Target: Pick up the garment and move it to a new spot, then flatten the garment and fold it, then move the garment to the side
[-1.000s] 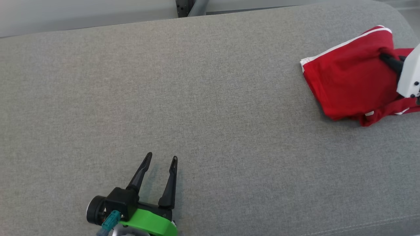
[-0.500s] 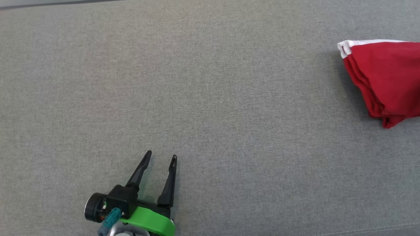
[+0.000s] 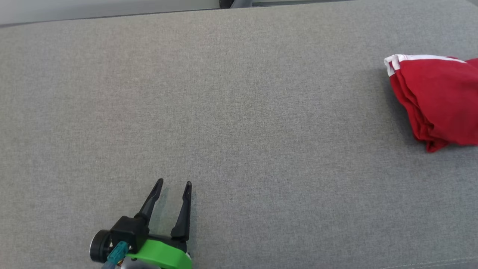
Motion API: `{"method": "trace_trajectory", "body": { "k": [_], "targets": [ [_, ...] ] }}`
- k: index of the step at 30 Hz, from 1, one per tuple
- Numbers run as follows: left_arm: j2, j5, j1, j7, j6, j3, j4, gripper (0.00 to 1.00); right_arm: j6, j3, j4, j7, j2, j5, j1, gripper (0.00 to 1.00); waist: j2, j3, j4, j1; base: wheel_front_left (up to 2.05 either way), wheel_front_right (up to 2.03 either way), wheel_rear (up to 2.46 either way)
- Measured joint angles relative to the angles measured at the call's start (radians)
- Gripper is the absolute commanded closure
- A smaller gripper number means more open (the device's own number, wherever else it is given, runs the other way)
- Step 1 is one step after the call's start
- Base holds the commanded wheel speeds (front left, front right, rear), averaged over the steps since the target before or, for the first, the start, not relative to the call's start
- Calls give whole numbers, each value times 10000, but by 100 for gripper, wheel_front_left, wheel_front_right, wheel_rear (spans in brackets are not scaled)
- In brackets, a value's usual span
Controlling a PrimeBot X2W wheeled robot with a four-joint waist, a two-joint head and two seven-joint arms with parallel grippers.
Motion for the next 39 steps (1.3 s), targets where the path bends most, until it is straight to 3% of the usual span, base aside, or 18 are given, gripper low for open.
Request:
{"method": "trace_trajectory", "body": {
  "k": [5, 9, 15, 17, 22, 31, 39],
  "targets": [
    [0, -188, 435, 2, 293, 548, -98, 0, -2, -957, -1762, -1699, 297, 125, 1287, 0, 0, -633, -27, 0, 0, 0, 0],
    [4, -288, 742, 0, 416, 922, -146, 0, -2, -1896, -2991, -2512, 867, -449, 3173, 0, 0, -1159, -22, 0, 0, 0, 0],
    [2, -136, 957, 2, 414, 1206, -63, 0, -2, -2681, -4535, -3256, 2936, -1737, 6179, 0, 0, -1848, 96, 0, 0, 0, 0],
    [2, -92, 997, 0, 393, 1289, -82, 0, -2, -3047, -4874, -3465, 3810, -2932, 7113, 0, 0, -2090, 182, -1, 0, 0, 0],
    [2, -88, 1087, 2, 261, 1289, -265, 0, 0, -3106, -5507, -3534, 5379, -4126, 8247, 0, 0, -2327, 373, -1, 0, 0, 0],
    [2, -136, 1099, 0, 186, 1256, -219, 0, 0, -3879, -6606, -3544, 5979, -4828, 8731, 0, 0, -2593, 473, -1, 0, 0, 0],
    [2, -134, 1098, 2, 100, 1198, -2, 0, -2, -3990, -6282, -3545, 5992, -4550, 8704, 0, 0, -2669, 480, -1, 0, 0, 0]
  ]
}}
